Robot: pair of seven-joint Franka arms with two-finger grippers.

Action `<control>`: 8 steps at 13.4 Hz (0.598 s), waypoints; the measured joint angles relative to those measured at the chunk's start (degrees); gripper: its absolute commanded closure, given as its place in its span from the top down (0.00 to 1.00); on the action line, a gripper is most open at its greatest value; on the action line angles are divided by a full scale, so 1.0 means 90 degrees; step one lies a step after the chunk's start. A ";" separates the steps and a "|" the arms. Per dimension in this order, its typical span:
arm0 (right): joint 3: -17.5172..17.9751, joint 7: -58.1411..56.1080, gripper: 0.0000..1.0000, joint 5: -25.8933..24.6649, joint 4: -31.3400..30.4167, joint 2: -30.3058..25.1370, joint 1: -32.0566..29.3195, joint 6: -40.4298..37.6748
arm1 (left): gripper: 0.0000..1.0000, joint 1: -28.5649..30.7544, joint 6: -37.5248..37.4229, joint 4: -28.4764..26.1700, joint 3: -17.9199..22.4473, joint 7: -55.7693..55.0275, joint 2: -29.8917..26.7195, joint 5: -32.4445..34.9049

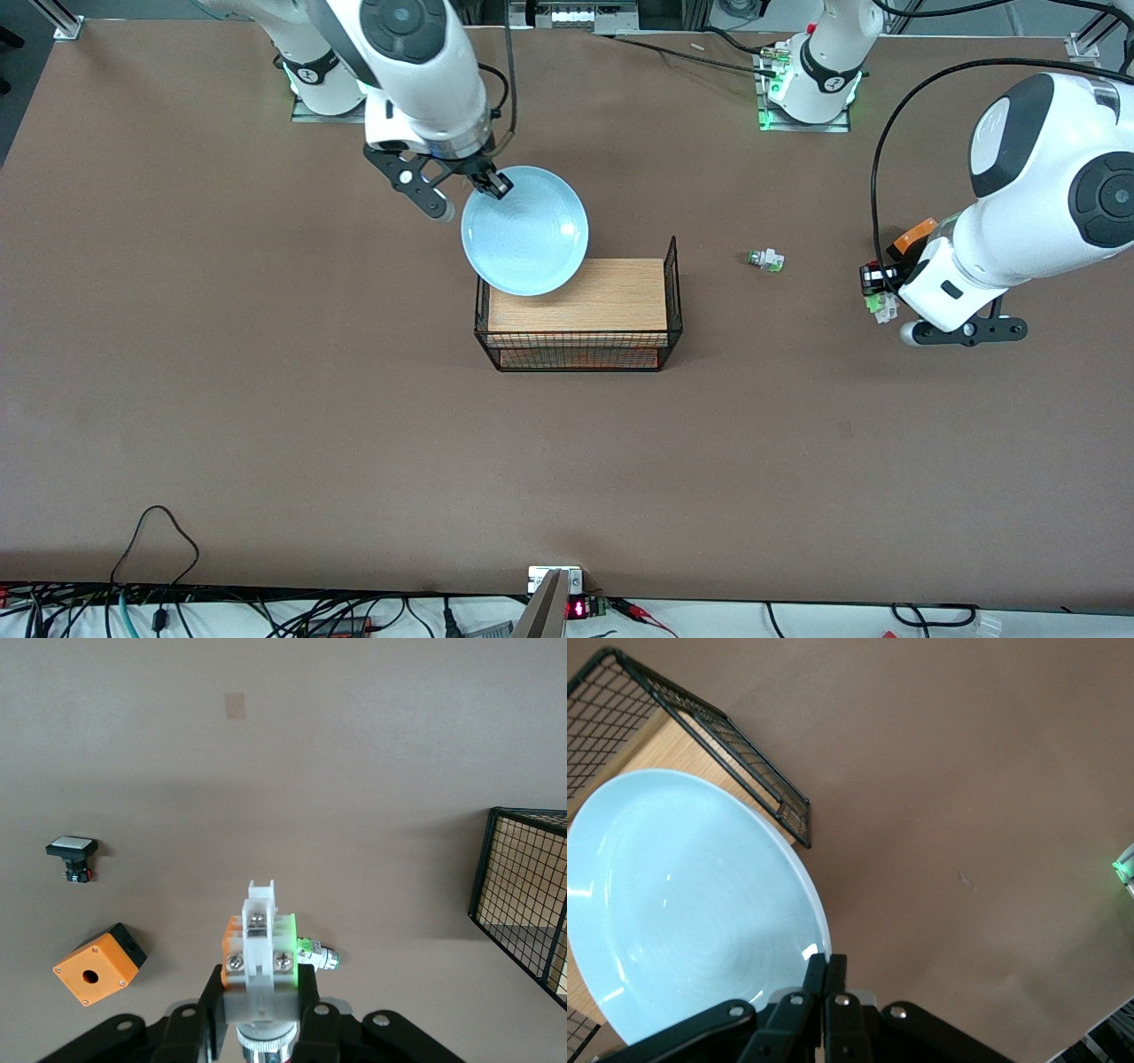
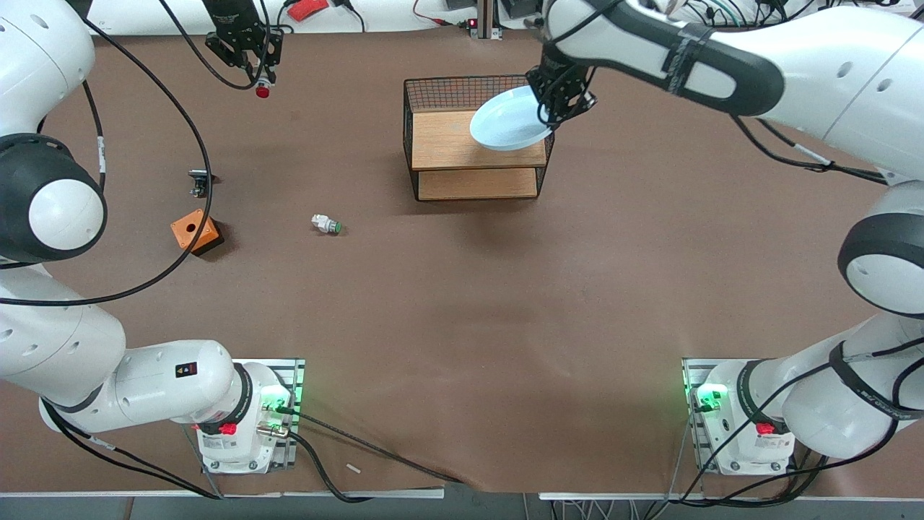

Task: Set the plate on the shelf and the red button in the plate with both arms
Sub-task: 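Carry the blue plate with the right gripper onto the wooden board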

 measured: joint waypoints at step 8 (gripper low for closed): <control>-0.0007 0.0874 0.00 -0.0374 -0.0015 0.0876 0.0499 0.1013 | 0.03 0.0007 -0.0119 0.0103 -0.0043 -0.0125 0.0000 -0.0002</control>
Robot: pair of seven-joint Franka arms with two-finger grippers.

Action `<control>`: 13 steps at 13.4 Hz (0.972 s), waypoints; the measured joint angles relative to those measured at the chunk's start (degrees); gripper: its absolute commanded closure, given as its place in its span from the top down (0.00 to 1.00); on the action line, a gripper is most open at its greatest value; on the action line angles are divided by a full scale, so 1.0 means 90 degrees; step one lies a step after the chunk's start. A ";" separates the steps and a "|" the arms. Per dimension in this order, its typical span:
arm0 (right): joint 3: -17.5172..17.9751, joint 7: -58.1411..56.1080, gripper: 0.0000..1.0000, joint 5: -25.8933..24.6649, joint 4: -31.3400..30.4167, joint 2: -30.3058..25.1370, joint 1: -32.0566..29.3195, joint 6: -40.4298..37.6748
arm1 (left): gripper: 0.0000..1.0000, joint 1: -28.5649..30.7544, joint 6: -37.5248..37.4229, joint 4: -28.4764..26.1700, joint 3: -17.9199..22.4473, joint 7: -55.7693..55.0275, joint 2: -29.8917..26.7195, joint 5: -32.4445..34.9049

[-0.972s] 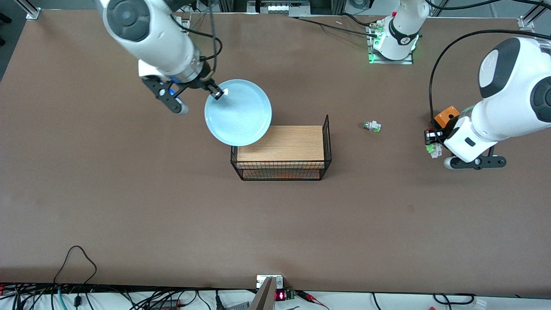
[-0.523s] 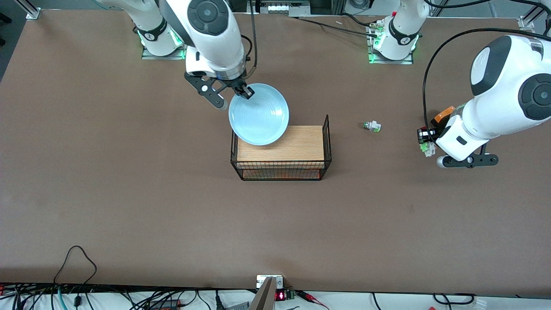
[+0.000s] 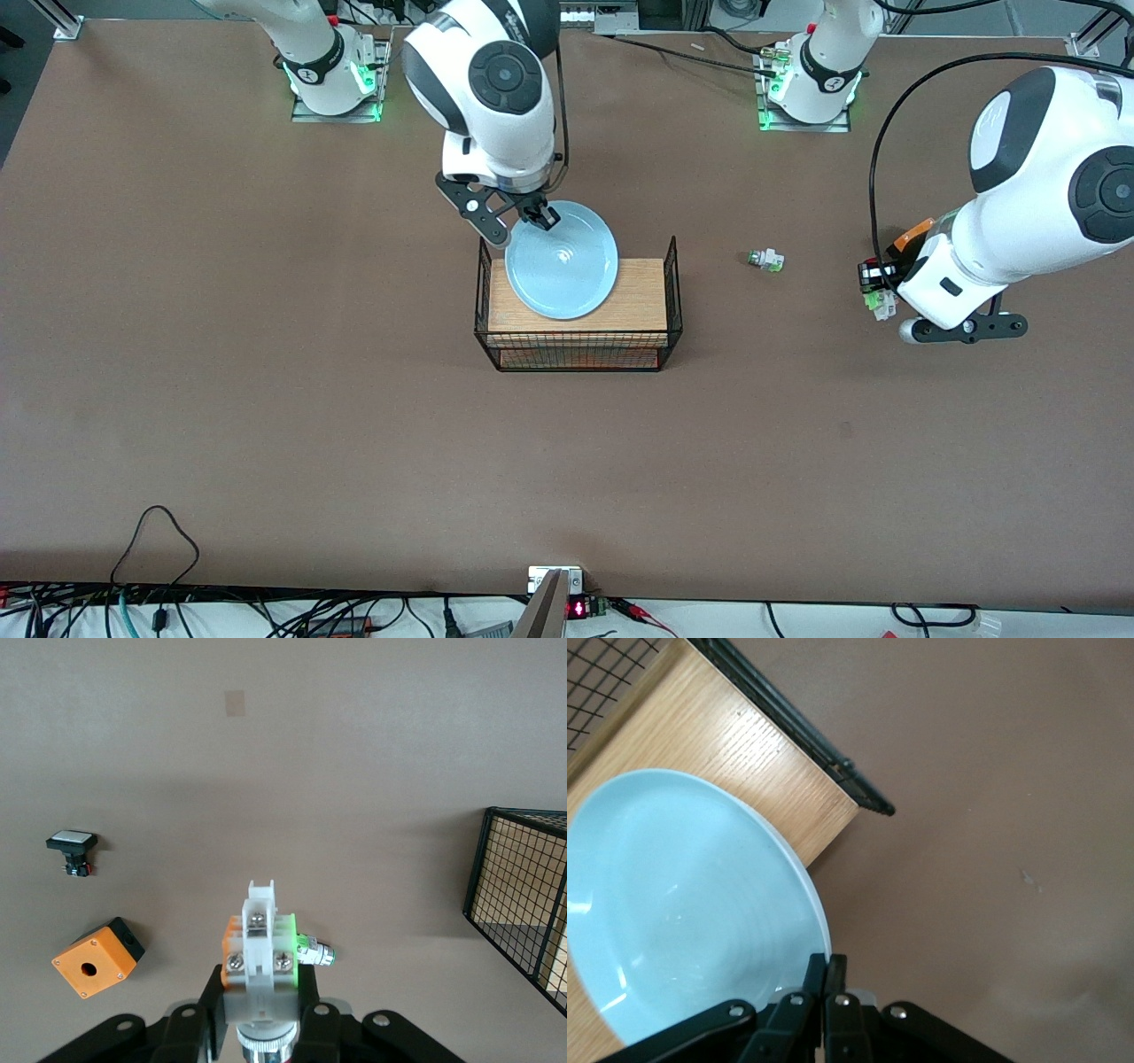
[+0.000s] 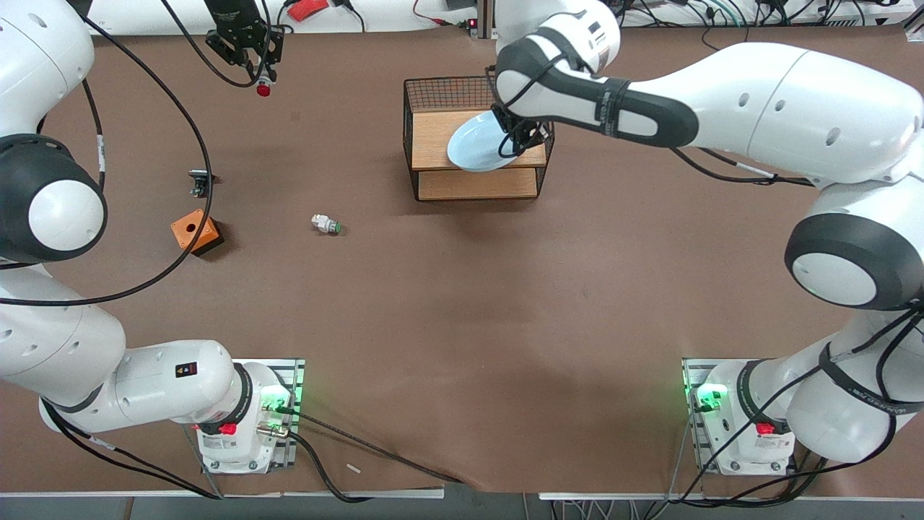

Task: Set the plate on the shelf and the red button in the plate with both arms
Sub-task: 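Carry the blue plate with the right gripper onto the wooden board, then release the plate with the right gripper while the left gripper carries the switch over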

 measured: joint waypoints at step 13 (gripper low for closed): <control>-0.0012 0.0265 0.24 -0.0331 0.0001 0.0687 0.0159 0.1065 | 0.03 -0.0014 -0.0236 0.0236 -0.0441 -0.0763 -0.0001 -0.0006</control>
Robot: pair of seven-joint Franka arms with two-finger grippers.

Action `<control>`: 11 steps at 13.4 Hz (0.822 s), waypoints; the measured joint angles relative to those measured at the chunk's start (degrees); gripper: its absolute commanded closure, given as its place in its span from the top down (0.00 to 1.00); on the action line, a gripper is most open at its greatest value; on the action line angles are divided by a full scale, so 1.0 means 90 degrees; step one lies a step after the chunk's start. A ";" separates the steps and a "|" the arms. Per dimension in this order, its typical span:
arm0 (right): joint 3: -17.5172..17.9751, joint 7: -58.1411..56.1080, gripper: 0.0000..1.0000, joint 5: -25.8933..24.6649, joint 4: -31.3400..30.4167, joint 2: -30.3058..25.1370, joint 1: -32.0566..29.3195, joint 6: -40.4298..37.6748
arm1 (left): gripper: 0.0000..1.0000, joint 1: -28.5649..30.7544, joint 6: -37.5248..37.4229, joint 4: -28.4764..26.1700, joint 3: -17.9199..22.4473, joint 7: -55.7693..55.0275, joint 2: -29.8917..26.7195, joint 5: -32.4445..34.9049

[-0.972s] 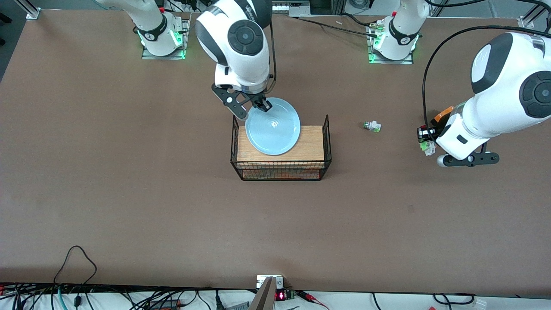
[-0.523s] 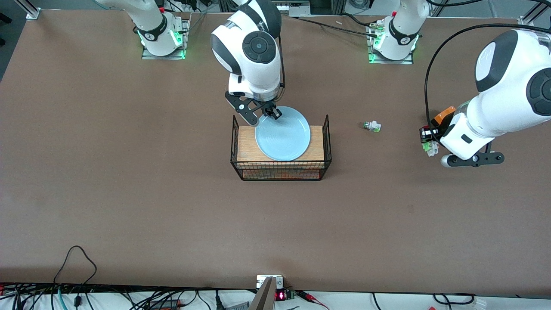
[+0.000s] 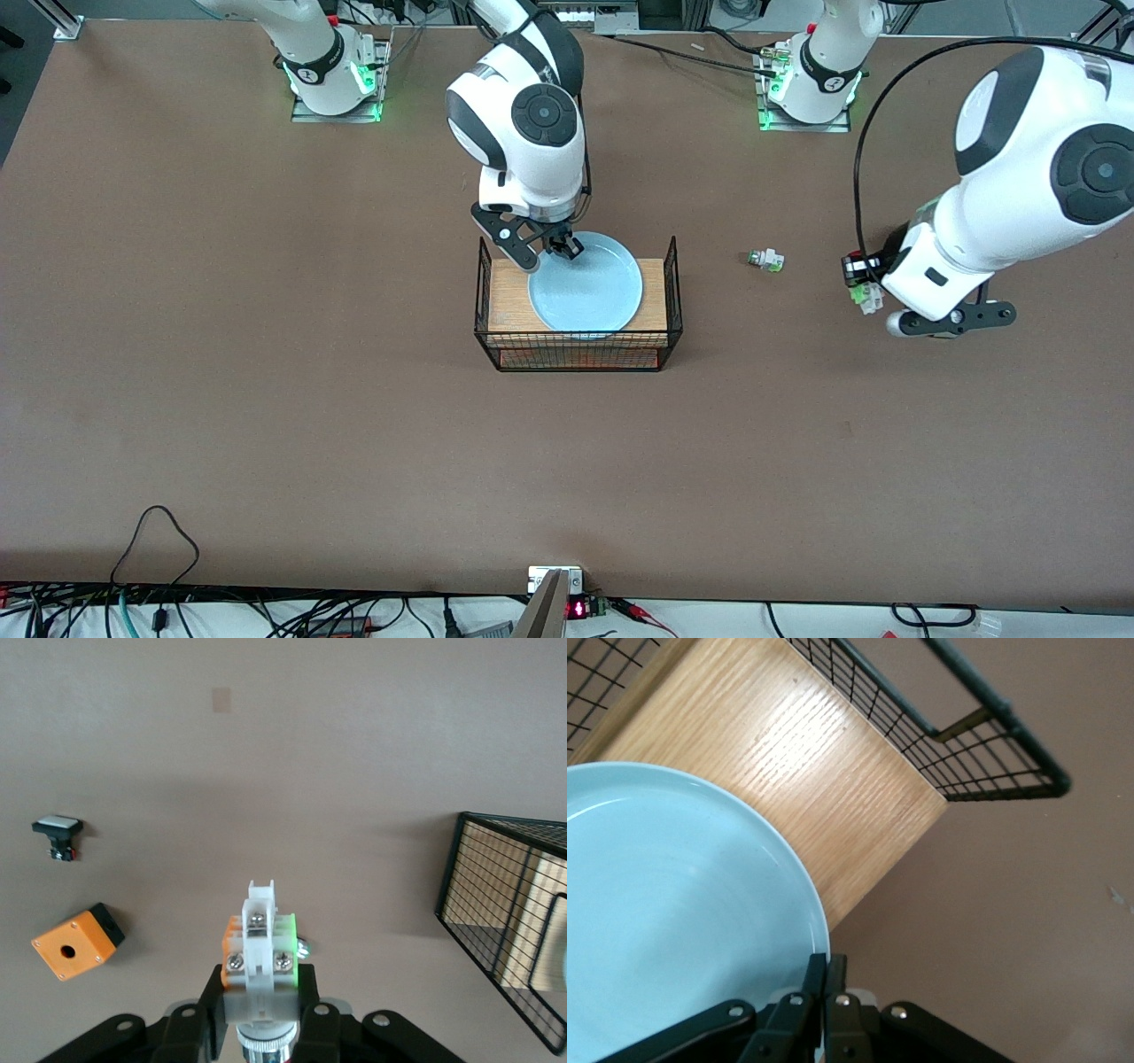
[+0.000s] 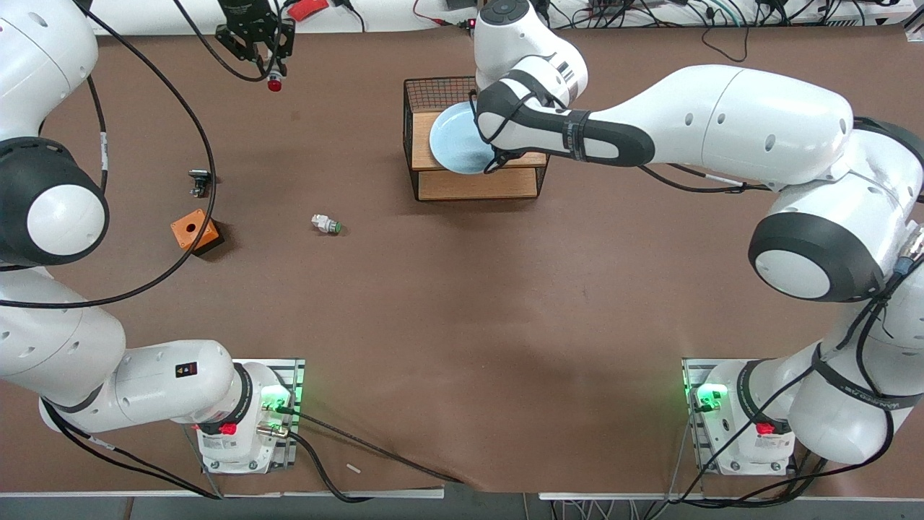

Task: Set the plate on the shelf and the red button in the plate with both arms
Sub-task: 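Release the plate with the right gripper while the left gripper carries the switch over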

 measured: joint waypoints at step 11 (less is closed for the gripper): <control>-0.0176 0.0001 0.63 0.0117 0.0548 -0.0522 -0.0100 -0.0379 | 0.03 -0.0213 -0.0072 0.0052 -0.1219 -0.1956 0.0014 -0.0017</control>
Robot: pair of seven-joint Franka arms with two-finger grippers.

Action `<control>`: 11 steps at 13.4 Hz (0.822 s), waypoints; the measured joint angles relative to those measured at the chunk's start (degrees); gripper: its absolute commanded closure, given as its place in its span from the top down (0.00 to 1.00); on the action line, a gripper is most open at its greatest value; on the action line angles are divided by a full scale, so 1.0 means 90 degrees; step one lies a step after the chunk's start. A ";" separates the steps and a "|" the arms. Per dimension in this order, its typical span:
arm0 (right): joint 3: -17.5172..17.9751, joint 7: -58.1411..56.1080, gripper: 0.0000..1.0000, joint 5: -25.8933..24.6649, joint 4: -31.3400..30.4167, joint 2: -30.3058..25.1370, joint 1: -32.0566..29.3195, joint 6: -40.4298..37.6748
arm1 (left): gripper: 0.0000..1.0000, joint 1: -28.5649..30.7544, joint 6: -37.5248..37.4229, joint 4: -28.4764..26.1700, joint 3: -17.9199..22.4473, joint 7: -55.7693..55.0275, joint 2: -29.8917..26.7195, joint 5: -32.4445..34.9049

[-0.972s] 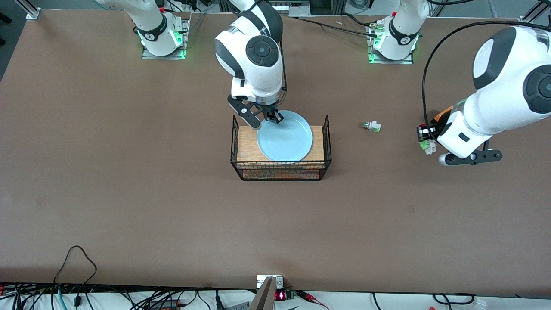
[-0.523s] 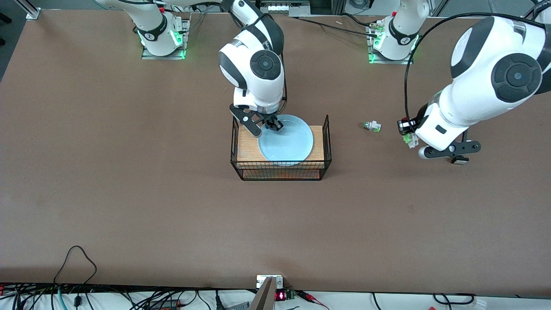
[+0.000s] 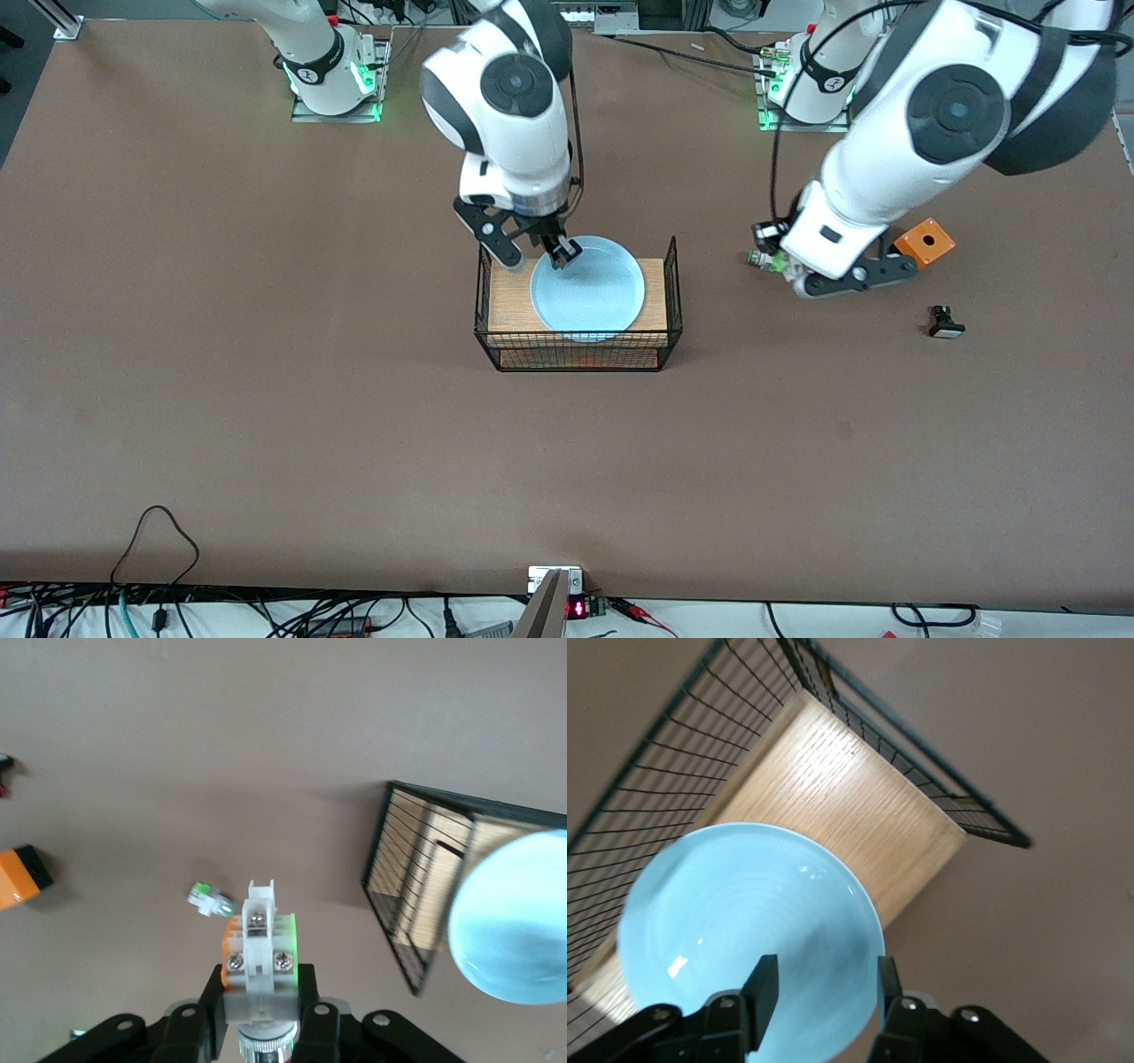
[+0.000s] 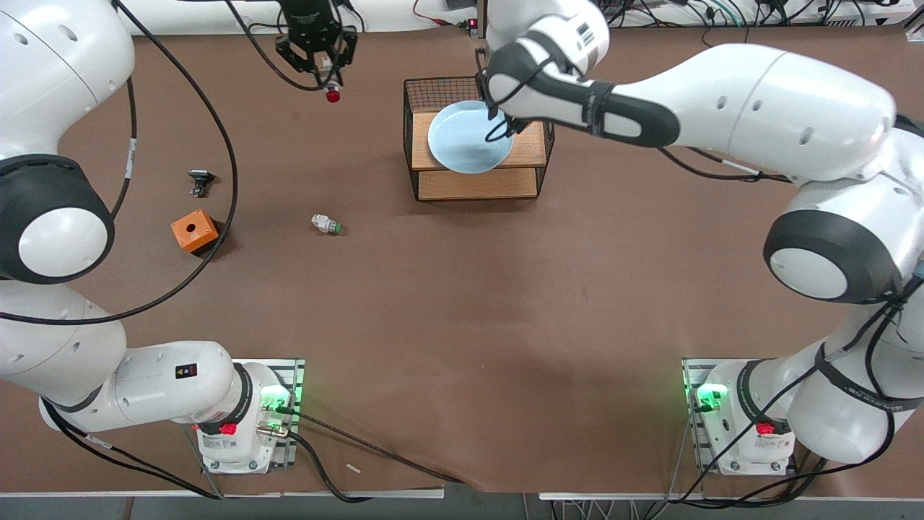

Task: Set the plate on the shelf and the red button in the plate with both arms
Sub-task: 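Release the plate with the right gripper while the left gripper carries the switch over, then lower the white switch onto the plate with the left gripper while the right gripper withdraws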

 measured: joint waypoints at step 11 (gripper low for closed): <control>0.0018 -0.0314 1.00 -0.0767 0.0696 -0.0315 -0.0065 -0.0970 | 0.04 -0.1576 0.0835 0.0784 -0.0042 -0.1215 0.1650 -0.0001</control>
